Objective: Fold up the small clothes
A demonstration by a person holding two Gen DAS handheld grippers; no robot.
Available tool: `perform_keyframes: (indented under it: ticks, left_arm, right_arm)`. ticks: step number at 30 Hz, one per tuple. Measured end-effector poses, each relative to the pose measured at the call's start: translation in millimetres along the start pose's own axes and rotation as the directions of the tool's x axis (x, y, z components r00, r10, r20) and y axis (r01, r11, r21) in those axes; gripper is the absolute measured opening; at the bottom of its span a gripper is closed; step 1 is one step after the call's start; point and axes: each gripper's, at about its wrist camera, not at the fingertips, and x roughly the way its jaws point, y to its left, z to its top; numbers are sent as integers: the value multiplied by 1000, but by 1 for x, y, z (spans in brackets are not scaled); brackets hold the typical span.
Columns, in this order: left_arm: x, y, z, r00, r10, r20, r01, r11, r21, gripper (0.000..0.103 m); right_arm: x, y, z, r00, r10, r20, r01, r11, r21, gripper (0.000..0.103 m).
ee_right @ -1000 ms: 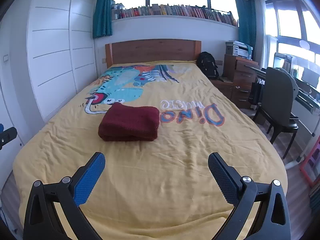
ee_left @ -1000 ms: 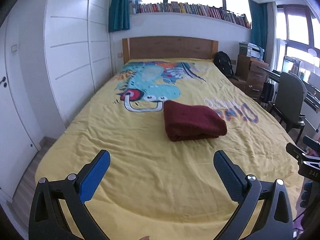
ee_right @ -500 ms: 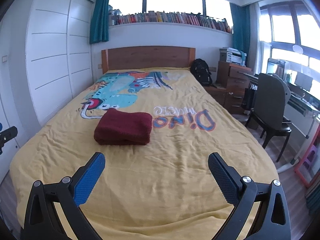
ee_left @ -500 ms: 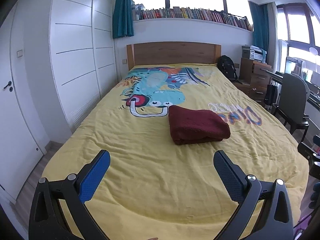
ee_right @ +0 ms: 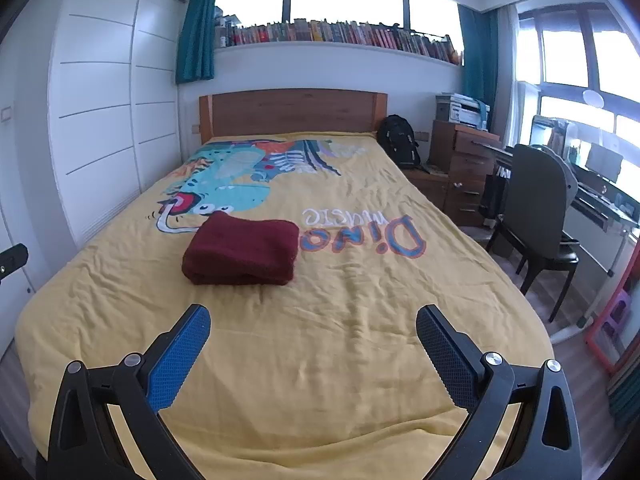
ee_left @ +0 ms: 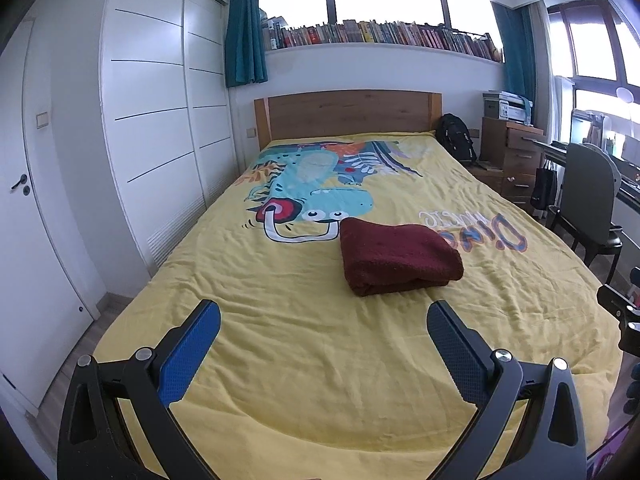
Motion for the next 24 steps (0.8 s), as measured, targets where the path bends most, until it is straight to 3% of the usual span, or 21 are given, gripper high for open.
perform_keyframes:
  ticks: [24]
  left_arm:
    - [0, -4, 0, 1000, 0, -1, 0, 1000, 2, 102]
  right_arm:
    - [-2, -4, -1, 1000, -15, 3, 15, 1000, 1, 103]
